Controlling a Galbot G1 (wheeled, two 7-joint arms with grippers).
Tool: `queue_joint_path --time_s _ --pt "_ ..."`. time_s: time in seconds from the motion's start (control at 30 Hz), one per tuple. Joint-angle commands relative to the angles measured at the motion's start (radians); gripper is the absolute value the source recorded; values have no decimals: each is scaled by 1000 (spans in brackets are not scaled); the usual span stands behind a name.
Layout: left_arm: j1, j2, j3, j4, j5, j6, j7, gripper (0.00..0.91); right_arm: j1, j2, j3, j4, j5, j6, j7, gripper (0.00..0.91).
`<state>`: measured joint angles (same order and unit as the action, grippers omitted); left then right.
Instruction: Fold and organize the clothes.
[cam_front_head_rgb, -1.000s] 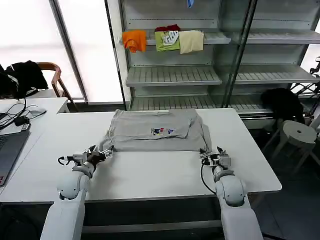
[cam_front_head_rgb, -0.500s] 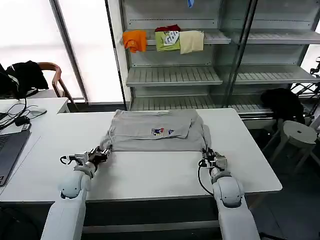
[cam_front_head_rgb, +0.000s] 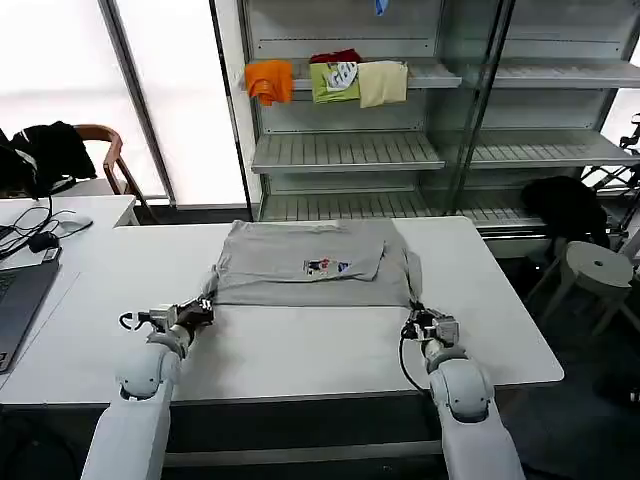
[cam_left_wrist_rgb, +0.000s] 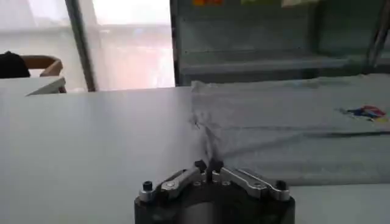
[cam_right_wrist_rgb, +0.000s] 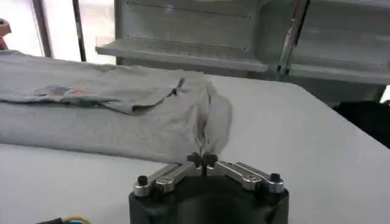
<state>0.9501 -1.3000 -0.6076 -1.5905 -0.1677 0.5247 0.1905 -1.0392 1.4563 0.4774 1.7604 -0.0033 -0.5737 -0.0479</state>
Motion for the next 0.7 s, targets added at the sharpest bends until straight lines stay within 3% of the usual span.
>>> queue_joint_path --time_s 0.03,0.3,0.7 --pt "180 45 -49 -235 -69 31 21 0 -138 -40 -35 204 42 -8 22 0" --pt "478 67 -142 -457 -133 42 3 0 -287 -69 -62 354 12 -8 24 0" --pt "638 17 -234 -528 -167 30 -87 0 -421 -97 -54 410 8 -6 20 0"
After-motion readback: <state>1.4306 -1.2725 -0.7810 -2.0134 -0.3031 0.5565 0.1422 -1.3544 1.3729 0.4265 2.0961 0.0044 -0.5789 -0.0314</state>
